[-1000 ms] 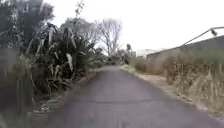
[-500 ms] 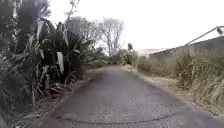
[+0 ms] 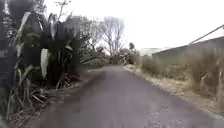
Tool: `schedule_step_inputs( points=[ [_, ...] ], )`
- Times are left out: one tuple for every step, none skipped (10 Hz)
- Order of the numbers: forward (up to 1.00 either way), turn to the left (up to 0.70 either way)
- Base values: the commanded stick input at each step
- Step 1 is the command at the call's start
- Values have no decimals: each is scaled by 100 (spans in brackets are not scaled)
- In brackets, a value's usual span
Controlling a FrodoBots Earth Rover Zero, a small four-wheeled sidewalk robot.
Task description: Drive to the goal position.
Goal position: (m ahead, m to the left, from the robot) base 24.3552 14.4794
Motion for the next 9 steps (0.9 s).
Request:
schedule_step_inputs(
  points=[
    [100,0],
    [100,0],
    [100,0],
    [100,0],
    [100,0],
    [100,-8],
    [100,-21],
    [100,-34],
    [100,-30]
  ],
)
